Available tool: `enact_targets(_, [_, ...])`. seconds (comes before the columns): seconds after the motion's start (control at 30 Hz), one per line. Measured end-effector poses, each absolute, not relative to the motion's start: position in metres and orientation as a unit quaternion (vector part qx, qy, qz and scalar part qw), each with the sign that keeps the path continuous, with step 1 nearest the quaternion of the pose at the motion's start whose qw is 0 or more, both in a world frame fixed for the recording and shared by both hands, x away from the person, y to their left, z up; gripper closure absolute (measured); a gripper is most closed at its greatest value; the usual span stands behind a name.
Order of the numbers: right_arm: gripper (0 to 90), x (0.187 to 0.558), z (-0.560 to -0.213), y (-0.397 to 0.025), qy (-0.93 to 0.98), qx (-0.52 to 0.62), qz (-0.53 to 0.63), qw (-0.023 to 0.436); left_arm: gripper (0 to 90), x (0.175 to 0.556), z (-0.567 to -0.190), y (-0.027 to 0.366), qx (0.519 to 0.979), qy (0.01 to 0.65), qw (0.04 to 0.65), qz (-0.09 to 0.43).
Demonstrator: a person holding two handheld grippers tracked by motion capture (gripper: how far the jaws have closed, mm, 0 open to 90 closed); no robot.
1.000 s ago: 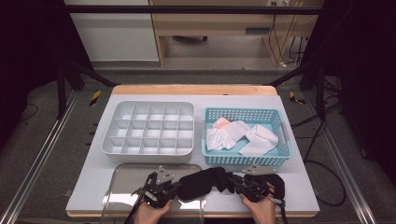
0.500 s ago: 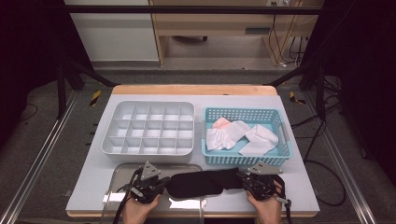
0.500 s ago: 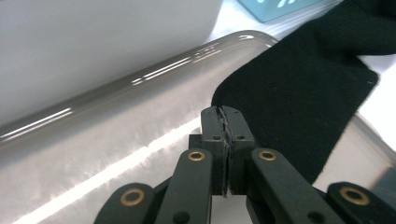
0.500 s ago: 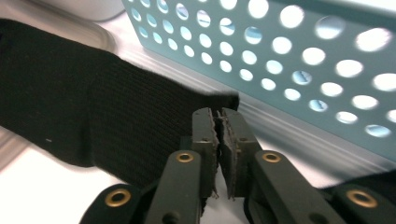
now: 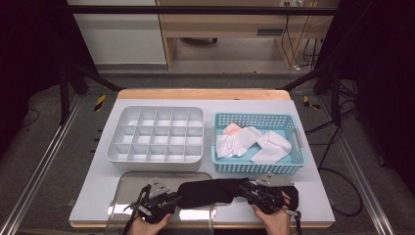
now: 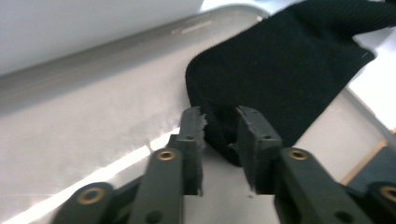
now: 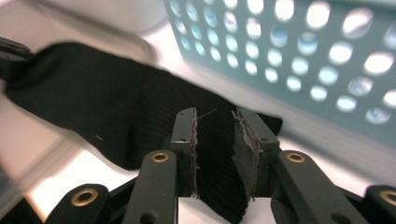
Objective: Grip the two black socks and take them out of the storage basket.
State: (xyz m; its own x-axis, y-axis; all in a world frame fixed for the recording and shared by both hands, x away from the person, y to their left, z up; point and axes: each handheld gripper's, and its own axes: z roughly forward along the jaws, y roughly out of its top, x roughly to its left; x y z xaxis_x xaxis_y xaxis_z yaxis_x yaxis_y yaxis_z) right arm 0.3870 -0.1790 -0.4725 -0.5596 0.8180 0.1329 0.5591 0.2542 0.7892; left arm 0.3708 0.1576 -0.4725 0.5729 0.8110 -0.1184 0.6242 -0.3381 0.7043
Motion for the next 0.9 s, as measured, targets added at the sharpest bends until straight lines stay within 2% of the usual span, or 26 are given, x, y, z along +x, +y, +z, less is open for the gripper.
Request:
enact_targets(0.13, [69.4,0.39,-0.485,-0.179,0.783,0.448,0.405,0.151,87.2,0.374,-0.472,0.156,0.811,0.438,0.361,0.14])
enact_targets(0.2, [75.5,0.389,-0.485,-0.179,0.782,0.449,0.403,0.152,87.9,0.375,-0.471,0.157,0.812,0.436,0.361,0.143])
enact_targets(0.27, [87.3,0.388,-0.486,-0.178,0.788,0.442,0.393,0.168,88.2,0.376,-0.468,0.16,0.808,0.434,0.368,0.153])
enact_targets(0.33, [90.0,0.387,-0.485,-0.18,0.79,0.445,0.392,0.158,88.2,0.378,-0.464,0.165,0.804,0.436,0.373,0.156])
enact_targets(0.43, [90.0,0.388,-0.482,-0.182,0.787,0.449,0.39,0.16,88.1,0.382,-0.46,0.175,0.796,0.441,0.385,0.154])
enact_targets(0.53, [90.0,0.392,-0.478,-0.186,0.779,0.452,0.393,0.186,87.5,0.388,-0.46,0.18,0.79,0.446,0.391,0.153])
enact_targets(0.67, [89.8,0.394,-0.478,-0.188,0.773,0.45,0.401,0.198,86.3,0.394,-0.467,0.177,0.795,0.445,0.384,0.148])
enact_targets(0.8, [76.8,0.386,-0.473,-0.184,0.768,0.439,0.439,0.16,84.3,0.394,-0.468,0.174,0.796,0.441,0.386,0.153])
enact_targets(0.9, [71.2,0.382,-0.472,-0.176,0.764,0.43,0.462,0.132,85.2,0.393,-0.466,0.176,0.793,0.442,0.39,0.155])
